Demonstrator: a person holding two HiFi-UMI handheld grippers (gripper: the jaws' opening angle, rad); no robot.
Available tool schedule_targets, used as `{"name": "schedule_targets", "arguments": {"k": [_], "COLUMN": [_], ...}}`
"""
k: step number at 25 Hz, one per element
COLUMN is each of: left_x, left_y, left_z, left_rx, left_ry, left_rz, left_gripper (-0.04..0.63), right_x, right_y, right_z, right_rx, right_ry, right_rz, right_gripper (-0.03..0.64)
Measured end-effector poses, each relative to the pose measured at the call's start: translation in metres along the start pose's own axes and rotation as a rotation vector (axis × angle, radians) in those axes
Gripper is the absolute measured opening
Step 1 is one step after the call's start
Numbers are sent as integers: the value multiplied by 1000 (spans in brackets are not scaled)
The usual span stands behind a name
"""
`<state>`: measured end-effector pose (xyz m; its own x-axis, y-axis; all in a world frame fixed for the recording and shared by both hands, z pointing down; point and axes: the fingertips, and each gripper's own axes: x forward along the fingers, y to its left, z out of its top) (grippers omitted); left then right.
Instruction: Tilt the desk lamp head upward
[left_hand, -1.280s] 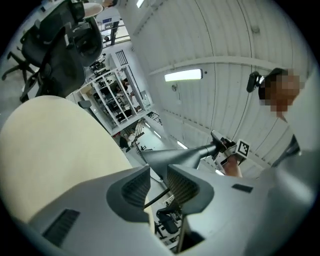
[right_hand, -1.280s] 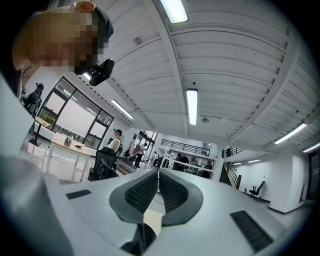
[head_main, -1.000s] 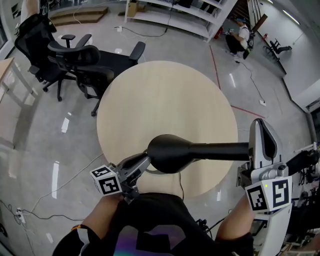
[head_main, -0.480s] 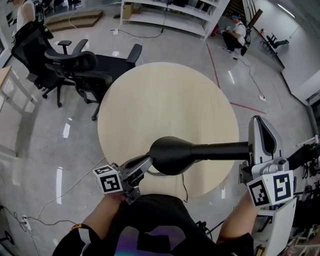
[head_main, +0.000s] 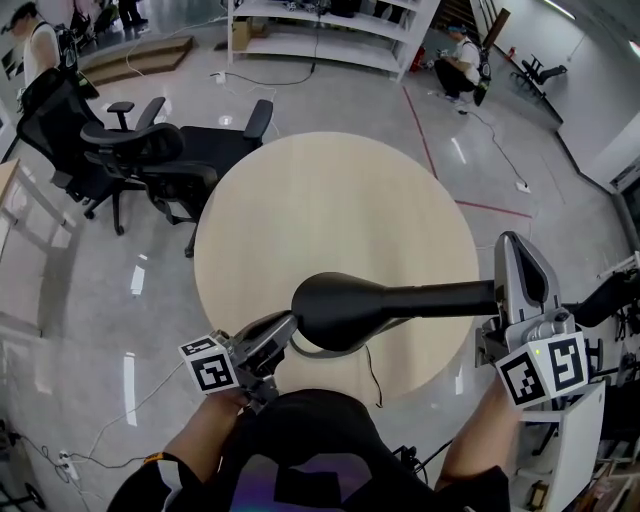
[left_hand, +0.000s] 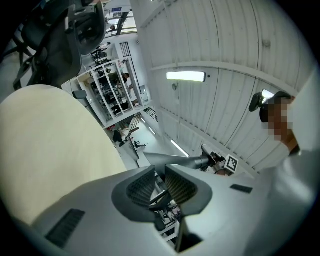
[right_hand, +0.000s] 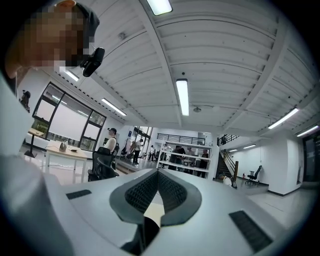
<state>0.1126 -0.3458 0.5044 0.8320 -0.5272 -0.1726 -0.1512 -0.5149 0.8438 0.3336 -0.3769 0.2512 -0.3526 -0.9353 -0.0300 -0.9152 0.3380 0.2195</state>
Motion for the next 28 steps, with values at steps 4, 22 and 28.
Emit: {"name": "schedule_targets", "arguments": {"k": [4, 22, 28], "left_x": [3, 24, 35], "left_y": [-5, -75, -106], "left_z": [14, 123, 143], "left_rx": [4, 205, 308], "left_ry": [-26, -179, -165], "left_rz": [-17, -114, -148], "left_gripper": [106, 100, 100], "right_x": [-4, -28, -34], "right_y": [-10, -43, -48], "right_z": [-6, -49, -61], "right_rx": [27, 211, 208], "right_ry": [-1, -6, 21], "right_rz": [-22, -138, -200], "right_gripper": [9, 9, 9]}}
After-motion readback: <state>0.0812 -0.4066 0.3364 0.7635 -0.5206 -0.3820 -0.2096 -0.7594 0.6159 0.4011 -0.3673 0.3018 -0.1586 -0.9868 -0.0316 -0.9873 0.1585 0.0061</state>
